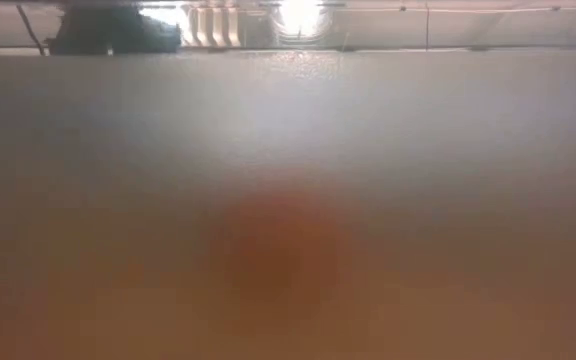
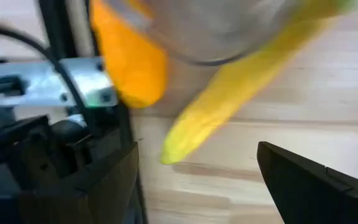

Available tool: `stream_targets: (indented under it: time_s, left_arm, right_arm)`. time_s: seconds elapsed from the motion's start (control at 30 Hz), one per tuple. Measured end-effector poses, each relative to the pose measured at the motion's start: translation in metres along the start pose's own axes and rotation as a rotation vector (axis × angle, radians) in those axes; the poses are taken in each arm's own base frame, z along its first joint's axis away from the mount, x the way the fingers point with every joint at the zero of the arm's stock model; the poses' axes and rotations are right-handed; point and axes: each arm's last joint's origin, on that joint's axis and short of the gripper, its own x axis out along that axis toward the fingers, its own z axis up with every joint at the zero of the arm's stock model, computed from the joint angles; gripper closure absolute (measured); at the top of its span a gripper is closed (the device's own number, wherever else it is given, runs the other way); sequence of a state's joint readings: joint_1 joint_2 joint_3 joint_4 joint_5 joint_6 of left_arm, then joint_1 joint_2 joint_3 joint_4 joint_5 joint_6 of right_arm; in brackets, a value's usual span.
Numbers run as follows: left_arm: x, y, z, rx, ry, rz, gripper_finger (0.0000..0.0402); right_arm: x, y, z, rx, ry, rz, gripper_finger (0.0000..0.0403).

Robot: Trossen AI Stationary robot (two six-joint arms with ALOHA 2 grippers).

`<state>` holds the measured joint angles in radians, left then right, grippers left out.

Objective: Pick & Place Food Item
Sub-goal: Put the yellow mango into the orange bin

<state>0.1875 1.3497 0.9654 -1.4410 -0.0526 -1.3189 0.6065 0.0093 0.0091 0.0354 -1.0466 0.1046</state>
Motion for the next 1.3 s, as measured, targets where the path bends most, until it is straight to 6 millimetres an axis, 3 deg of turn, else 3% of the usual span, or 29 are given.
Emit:
stream_targets:
  time_s: [0.2,0.33,0.43,0.6,0.8,0.97,1.3]
  left_arm:
    - [-0.039,-0.007,-0.016,0.18,-0.187,-0.138,0.0071]
    - [-0.058,-0.008,-0.046,0.314,-0.37,-0.204,0.0071]
    - [-0.06,-0.007,-0.071,0.349,-0.474,-0.241,0.0071]
    - [-0.049,0.005,-0.104,0.163,-0.532,-0.298,0.0071]
    - [-0.019,0.016,-0.133,-0.008,-0.64,-0.396,0.0071]
    - [0.004,0.01,-0.141,-0.235,-0.616,-0.377,0.0071]
    - [0.023,-0.015,-0.155,-0.44,-0.565,-0.291,0.0071]
  right_arm:
    - [0.0,0.0,0.0,0.0,0.0,0.0,0.0395]
    - [0.0,0.0,0.0,0.0,0.0,0.0,0.0395]
    - [0.0,0.0,0.0,0.0,0.0,0.0,0.0395]
    - [0.0,0.0,0.0,0.0,0.0,0.0,0.0395]
    - [0.0,0.0,0.0,0.0,0.0,0.0,0.0395]
    - [0.0,0.0,0.0,0.0,0.0,0.0,0.0395]
    - [0.0,0.0,0.0,0.0,0.0,0.0,0.0395]
